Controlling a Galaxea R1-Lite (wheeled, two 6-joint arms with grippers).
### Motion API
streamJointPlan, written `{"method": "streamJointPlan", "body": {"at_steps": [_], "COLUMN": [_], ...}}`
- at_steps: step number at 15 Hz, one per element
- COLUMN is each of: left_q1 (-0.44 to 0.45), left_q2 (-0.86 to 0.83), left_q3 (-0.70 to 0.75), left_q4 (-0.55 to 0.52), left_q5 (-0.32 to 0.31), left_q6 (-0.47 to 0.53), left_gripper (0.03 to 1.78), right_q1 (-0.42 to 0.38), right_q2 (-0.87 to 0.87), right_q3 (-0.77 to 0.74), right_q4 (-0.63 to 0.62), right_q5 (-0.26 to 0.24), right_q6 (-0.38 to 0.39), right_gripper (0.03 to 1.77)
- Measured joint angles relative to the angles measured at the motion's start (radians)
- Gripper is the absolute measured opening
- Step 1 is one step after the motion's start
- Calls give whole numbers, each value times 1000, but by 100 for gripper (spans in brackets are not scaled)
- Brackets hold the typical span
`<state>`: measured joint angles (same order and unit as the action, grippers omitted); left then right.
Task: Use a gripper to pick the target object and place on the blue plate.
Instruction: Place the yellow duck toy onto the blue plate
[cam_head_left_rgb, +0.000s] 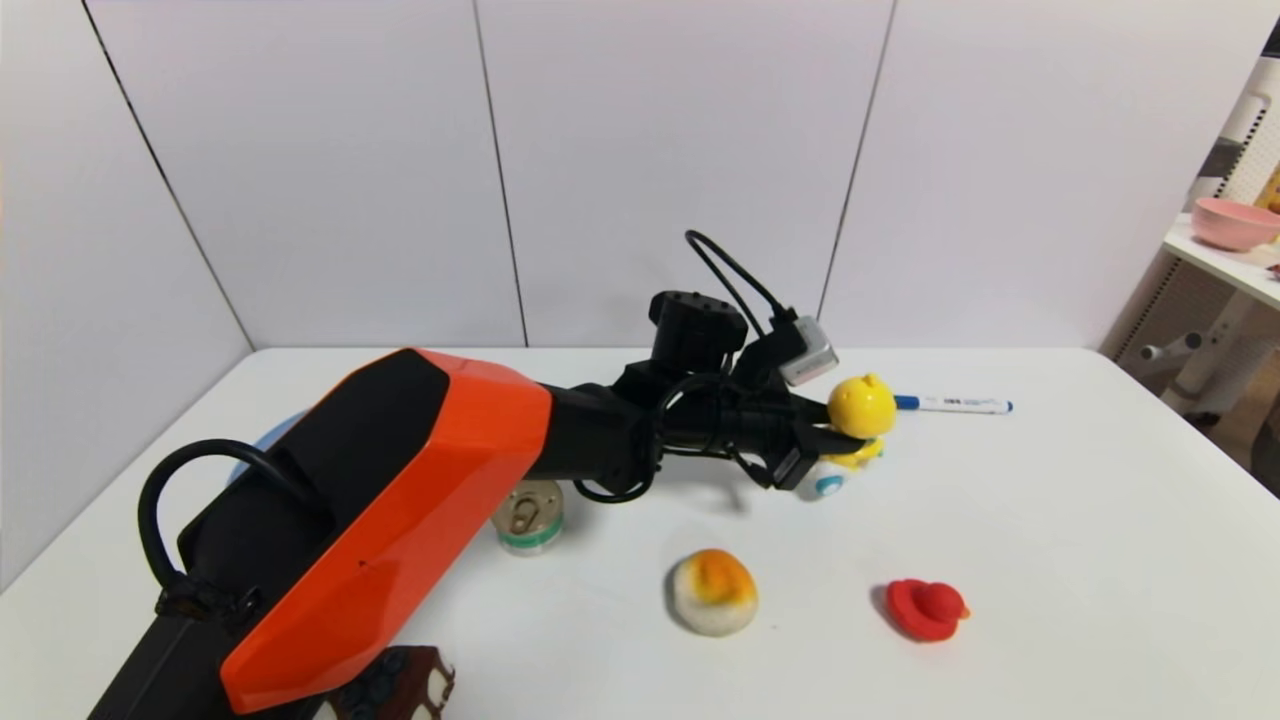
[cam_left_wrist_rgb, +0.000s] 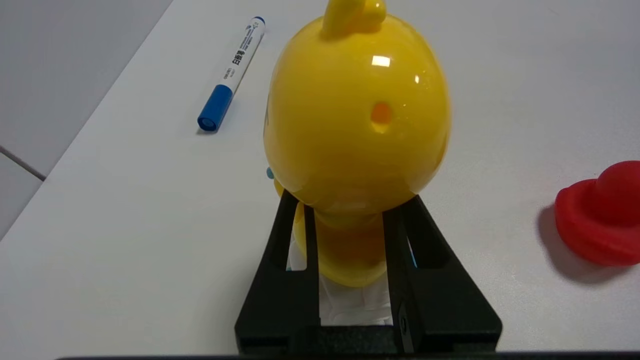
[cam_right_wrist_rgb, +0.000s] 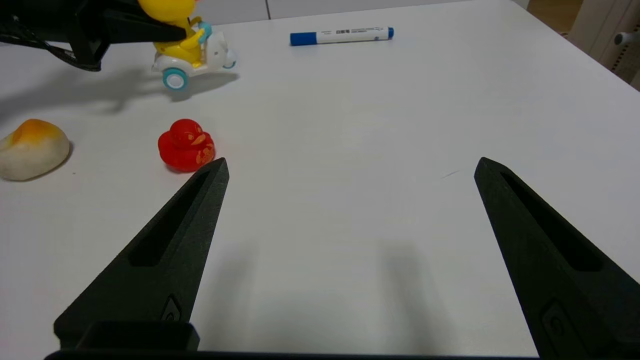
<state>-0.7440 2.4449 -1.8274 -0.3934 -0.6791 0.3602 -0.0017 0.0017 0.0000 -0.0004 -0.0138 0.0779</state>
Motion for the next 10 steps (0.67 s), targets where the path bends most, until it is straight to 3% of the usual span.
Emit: {"method": "streamJointPlan", "body": {"at_steps": [6,10], "left_q1": [44,177], "left_q2": [-134,-286], "left_q3": [99,230], "left_q4": [14,26], "left_q5": [9,12], "left_q6": [-16,-2], "left_gripper": [39,39], "right_q1": [0,0], "right_q2": [0,0], "right_q3": [0,0], "right_q4": [0,0], "right_q5": [0,0], "right_q6": [0,0], "right_gripper": [170,170]}}
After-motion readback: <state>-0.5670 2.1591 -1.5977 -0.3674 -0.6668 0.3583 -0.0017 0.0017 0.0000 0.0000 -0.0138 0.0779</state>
